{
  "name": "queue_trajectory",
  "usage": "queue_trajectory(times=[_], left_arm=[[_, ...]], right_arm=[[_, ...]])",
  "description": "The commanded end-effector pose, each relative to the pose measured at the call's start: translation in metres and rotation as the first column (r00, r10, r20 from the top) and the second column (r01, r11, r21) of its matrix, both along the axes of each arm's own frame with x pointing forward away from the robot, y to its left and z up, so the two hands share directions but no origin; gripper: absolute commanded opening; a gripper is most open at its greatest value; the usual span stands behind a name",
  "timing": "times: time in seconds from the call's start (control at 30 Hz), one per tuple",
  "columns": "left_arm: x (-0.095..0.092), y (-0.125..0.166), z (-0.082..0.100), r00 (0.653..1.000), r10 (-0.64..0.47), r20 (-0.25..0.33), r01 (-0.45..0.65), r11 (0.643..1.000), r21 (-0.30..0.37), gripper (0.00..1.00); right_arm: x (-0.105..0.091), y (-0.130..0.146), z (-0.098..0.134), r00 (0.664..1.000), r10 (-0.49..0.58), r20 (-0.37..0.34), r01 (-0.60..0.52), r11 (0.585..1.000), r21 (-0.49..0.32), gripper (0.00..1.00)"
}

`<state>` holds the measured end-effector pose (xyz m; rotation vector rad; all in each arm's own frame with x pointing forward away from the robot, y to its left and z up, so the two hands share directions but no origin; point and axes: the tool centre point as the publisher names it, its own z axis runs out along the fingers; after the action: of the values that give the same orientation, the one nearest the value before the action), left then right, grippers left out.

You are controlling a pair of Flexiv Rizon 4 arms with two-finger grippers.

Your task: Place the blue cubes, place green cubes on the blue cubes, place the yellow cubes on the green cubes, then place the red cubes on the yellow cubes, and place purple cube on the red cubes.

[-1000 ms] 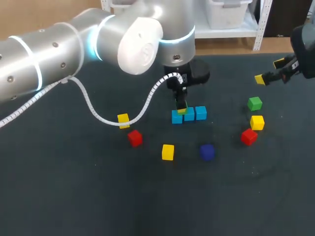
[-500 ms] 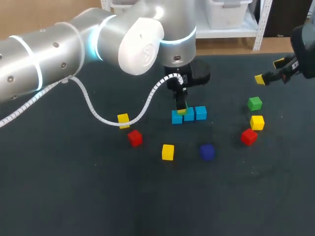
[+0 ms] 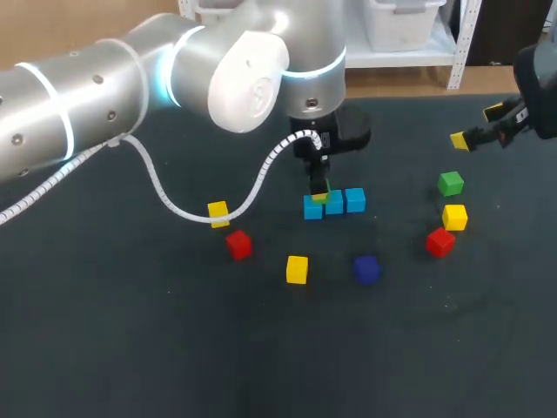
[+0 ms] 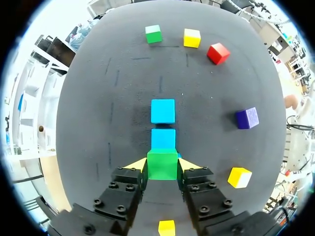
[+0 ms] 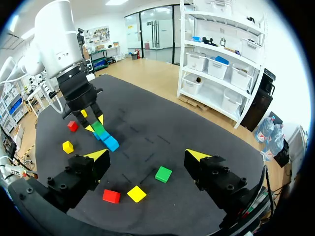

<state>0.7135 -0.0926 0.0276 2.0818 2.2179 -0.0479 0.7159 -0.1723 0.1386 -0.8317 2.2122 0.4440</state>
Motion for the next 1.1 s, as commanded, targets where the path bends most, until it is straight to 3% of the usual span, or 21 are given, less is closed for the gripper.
queue_trajectory(times=[0.03,0.47,0.53,0.57,0.67,0.87,1.1], left_arm=[[-0.001,0.002,0.0,1.0,-0.003,-0.003,0.003,1.0,0.0,0.36],[-0.005,0.002,-0.001,1.0,-0.001,-0.013,0.001,1.0,-0.007,0.4],[-0.005,0.002,-0.001,1.0,-0.001,-0.013,0.001,1.0,-0.005,0.49],[-0.005,0.002,-0.002,1.0,0.0,-0.014,0.0,1.0,-0.004,0.76],[-0.004,0.003,-0.001,1.0,0.01,-0.014,-0.01,1.0,-0.003,1.0],[-0.001,0.004,0.006,1.0,0.024,-0.009,-0.025,1.0,-0.018,1.0],[0.003,0.019,0.037,0.997,0.079,0.007,-0.078,0.994,-0.081,1.0]], right_arm=[[-0.001,0.001,0.0,1.0,-0.003,0.0,0.003,1.0,-0.003,1.0],[-0.001,0.001,0.0,1.0,-0.003,0.0,0.003,1.0,-0.003,1.0],[-0.001,0.001,0.0,1.0,-0.003,0.0,0.003,1.0,-0.003,1.0],[-0.001,0.001,0.0,1.0,-0.003,0.0,0.003,1.0,-0.003,1.0],[-0.001,0.001,0.0,1.0,-0.003,0.0,0.003,1.0,-0.003,1.0],[-0.001,0.001,0.0,1.0,-0.003,0.0,0.003,1.0,-0.003,1.0],[-0.001,0.001,0.0,1.0,-0.003,0.0,0.003,1.0,-0.003,1.0]])
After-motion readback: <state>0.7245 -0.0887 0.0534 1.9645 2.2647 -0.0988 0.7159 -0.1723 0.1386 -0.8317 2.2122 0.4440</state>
